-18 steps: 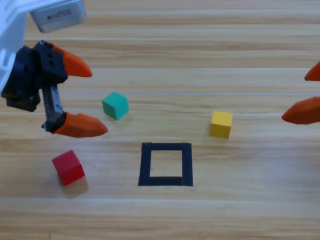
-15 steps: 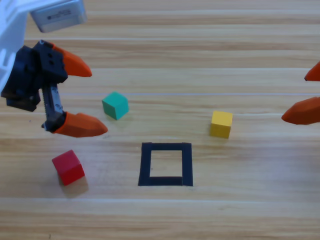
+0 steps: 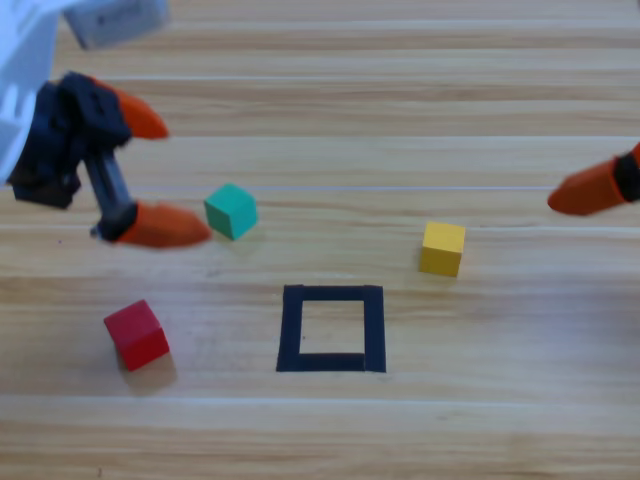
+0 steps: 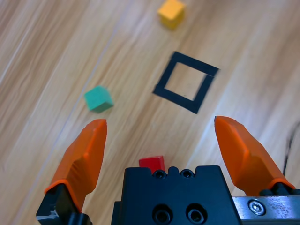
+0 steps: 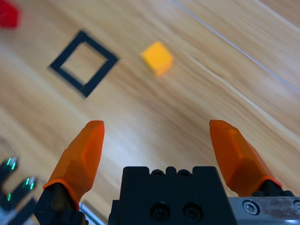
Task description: Stack the blocks in the rectangular block: red at the bottom, yellow in the middle, green on top
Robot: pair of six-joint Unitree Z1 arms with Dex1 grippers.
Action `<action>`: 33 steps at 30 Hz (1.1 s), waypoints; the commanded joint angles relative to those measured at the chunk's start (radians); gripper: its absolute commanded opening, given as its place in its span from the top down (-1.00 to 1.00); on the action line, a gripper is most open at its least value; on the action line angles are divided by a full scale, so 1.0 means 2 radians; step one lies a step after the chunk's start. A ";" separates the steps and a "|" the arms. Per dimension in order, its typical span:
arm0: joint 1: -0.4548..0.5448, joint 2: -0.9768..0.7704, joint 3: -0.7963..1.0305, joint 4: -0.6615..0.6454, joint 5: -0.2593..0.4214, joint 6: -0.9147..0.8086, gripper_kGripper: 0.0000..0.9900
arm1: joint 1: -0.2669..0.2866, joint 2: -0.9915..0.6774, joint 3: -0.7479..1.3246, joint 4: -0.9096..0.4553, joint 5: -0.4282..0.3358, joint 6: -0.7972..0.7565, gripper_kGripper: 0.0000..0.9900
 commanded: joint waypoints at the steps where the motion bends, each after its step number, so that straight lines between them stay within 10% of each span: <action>1: -0.012 0.015 0.011 -0.013 0.095 -0.142 -0.91 | 0.008 0.116 -0.029 -0.023 -0.052 0.064 -0.97; 5: -0.012 0.043 0.026 -0.001 0.191 -0.322 -0.93 | 0.008 0.151 -0.043 -0.030 -0.060 0.109 -0.98; 11: -0.003 0.141 -0.029 0.096 0.212 -0.515 -0.95 | 0.008 0.166 -0.053 -0.034 -0.079 0.198 -0.99; 25: 0.031 0.218 -0.101 0.200 0.132 -0.717 -0.97 | 0.032 0.251 -0.157 -0.001 -0.033 0.277 -1.00; 33: 0.053 0.250 -0.099 0.220 0.089 -0.788 -0.97 | 0.051 0.322 -0.265 0.101 -0.103 0.326 -0.99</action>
